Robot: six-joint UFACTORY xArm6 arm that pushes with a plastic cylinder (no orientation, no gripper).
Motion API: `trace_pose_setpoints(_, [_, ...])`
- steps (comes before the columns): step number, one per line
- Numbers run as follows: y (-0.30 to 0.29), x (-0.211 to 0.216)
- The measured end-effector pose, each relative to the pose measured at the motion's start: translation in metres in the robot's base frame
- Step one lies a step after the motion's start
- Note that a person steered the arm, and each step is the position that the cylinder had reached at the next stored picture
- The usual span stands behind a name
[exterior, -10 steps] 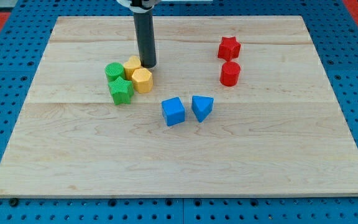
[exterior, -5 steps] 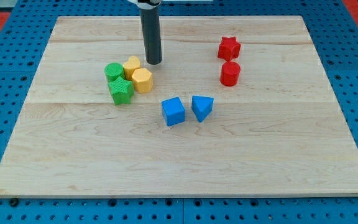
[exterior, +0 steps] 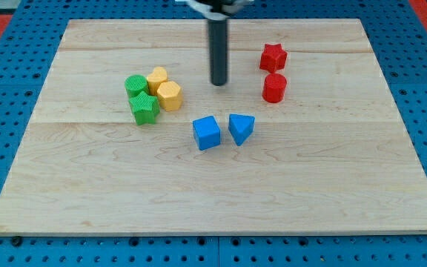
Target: Move the red star into the red circle
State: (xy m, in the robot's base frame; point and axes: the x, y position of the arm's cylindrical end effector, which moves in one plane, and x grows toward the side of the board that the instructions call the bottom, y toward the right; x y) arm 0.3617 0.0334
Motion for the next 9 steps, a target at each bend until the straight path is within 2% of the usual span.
trace_pose_setpoints(2, [0.021,-0.026])
trace_pose_setpoints(4, [0.039,-0.098])
trace_pose_setpoints(5, [0.087,-0.077])
trace_pose_setpoints(6, [0.09,-0.021])
trace_pose_setpoints(7, [0.09,-0.003])
trace_pose_setpoints(8, [0.099,-0.002])
trace_pose_setpoints(9, [0.108,-0.019])
